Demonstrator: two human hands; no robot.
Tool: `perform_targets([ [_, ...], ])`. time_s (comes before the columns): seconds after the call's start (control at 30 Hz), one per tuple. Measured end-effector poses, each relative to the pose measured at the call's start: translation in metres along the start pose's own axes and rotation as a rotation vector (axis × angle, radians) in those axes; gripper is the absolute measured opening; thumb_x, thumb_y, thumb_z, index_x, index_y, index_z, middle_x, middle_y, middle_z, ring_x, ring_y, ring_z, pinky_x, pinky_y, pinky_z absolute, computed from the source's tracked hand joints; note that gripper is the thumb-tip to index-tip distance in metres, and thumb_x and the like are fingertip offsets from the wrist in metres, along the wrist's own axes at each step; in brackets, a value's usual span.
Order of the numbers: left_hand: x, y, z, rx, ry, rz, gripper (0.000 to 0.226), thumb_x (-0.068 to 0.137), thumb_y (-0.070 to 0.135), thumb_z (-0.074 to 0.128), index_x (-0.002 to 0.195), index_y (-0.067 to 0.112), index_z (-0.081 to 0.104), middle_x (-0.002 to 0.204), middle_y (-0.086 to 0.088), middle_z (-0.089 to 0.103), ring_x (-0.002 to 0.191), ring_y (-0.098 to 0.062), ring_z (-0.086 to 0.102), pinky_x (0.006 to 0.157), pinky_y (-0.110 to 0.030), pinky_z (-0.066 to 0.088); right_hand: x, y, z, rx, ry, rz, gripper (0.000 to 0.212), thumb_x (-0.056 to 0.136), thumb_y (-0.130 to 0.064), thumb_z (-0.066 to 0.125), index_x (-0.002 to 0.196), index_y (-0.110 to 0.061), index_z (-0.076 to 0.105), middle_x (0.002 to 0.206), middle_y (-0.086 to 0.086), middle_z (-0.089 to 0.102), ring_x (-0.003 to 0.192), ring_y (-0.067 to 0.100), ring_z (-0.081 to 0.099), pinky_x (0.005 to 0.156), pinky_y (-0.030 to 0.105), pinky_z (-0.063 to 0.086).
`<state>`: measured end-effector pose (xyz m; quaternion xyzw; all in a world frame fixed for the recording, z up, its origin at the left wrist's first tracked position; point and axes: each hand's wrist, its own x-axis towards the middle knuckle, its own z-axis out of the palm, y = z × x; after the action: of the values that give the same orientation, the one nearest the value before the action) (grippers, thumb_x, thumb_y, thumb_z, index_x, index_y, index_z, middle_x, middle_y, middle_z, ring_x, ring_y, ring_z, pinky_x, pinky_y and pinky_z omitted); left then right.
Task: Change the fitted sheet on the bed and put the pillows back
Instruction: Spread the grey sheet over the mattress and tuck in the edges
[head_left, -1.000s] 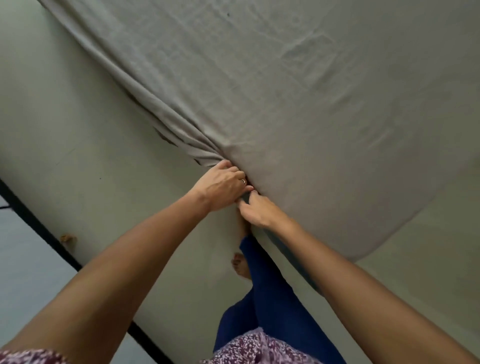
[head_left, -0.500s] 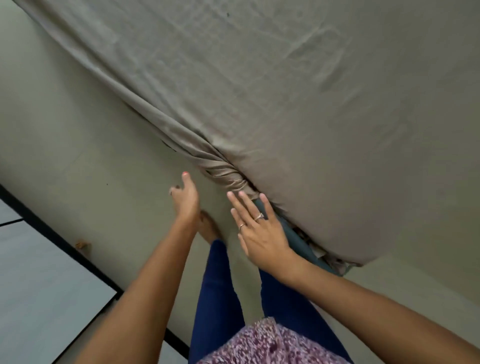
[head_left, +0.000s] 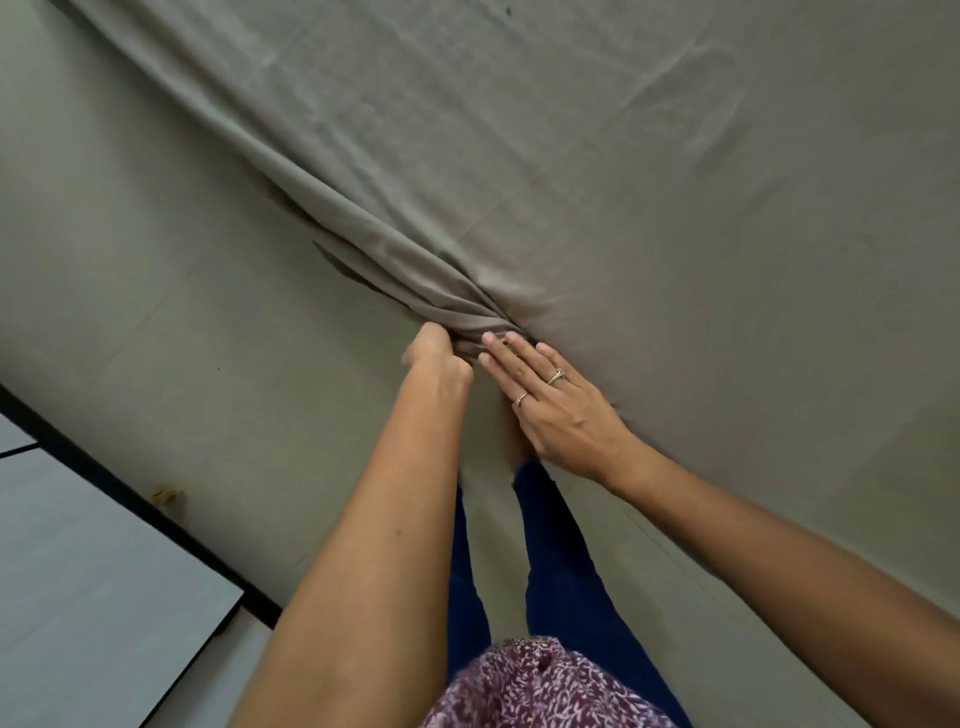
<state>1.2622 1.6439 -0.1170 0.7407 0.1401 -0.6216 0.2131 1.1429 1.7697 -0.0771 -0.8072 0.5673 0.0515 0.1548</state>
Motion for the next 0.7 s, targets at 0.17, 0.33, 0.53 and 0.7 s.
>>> perform_targets([
  [0.17,-0.051,-0.012,-0.007,0.273,0.031,0.823,0.022,0.087,0.008,0.062,0.067,0.012,0.053,0.065,0.000,0.053,0.064,-0.015,0.048,0.068,-0.029,0.046,0.013,-0.001,-0.016,0.185,0.048,0.037,0.069,0.088,0.001,0.049,0.150,-0.002,0.020,0.156,0.026,0.011,0.147,0.033,0.012,0.117,0.043,0.023],
  [0.33,-0.052,0.018,0.008,0.856,-0.055,1.329,0.018,0.082,0.009,0.066,0.093,-0.003,0.057,0.092,-0.016,0.061,0.085,-0.027,0.058,0.079,-0.031,0.044,0.023,-0.003,-0.020,0.342,-0.005,0.142,0.063,0.089,0.000,0.049,0.147,0.005,0.025,0.152,0.027,0.024,0.141,0.036,0.027,0.115,0.042,0.029],
  [0.53,-0.026,0.043,-0.002,1.377,0.044,1.778,0.016,0.080,0.015,0.065,0.091,0.004,0.058,0.096,-0.016,0.058,0.086,-0.036,0.056,0.071,-0.045,0.046,0.058,-0.008,-0.042,0.551,-0.208,0.321,0.072,0.097,-0.036,0.045,0.151,0.001,0.014,0.156,0.016,0.021,0.144,0.026,0.020,0.117,0.029,0.012],
  [0.7,-0.012,0.053,-0.015,1.540,0.039,2.010,0.019,0.093,0.021,0.055,0.090,0.011,0.070,0.098,-0.004,0.069,0.092,-0.023,0.065,0.083,-0.033,0.045,0.089,-0.002,-0.052,0.842,-0.401,0.535,0.076,0.097,-0.052,0.038,0.152,-0.006,0.013,0.158,0.012,0.020,0.145,0.022,0.021,0.115,0.030,0.017],
])
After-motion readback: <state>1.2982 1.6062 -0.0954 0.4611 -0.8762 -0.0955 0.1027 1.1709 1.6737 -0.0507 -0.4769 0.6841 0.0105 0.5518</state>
